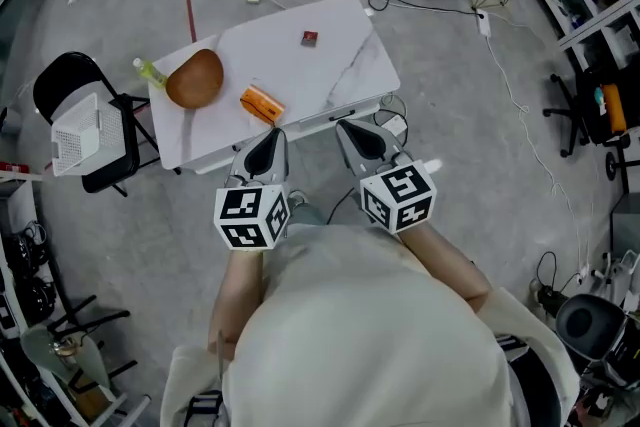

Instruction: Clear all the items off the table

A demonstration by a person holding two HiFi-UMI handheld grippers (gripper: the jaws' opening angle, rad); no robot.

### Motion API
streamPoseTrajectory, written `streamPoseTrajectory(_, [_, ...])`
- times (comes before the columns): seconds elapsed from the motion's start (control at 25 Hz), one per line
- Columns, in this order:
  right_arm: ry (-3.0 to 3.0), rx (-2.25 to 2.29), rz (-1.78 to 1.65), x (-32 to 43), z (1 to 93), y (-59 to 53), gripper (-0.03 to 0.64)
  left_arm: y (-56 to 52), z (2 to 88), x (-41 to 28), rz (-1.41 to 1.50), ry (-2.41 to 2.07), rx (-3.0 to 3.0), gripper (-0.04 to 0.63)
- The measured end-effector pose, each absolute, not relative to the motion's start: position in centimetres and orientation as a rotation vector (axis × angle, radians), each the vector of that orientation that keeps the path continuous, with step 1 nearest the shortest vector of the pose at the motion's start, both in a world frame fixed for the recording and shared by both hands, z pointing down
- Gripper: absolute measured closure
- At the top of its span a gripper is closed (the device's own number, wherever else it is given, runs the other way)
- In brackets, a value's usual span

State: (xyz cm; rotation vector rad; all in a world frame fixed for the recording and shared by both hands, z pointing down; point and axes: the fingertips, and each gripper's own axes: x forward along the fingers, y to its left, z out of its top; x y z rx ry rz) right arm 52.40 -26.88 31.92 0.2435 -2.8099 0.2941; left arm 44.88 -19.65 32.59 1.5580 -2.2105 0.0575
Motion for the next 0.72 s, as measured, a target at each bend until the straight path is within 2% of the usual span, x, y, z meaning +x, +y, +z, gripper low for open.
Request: streamPoseTrajectory(0.72, [-2.791, 0.322, 0.325, 42.7, 33.4, -28.0, 0.618, -19.9, 34.1, 34.1, 0.064, -2.179, 1.543, 0.586])
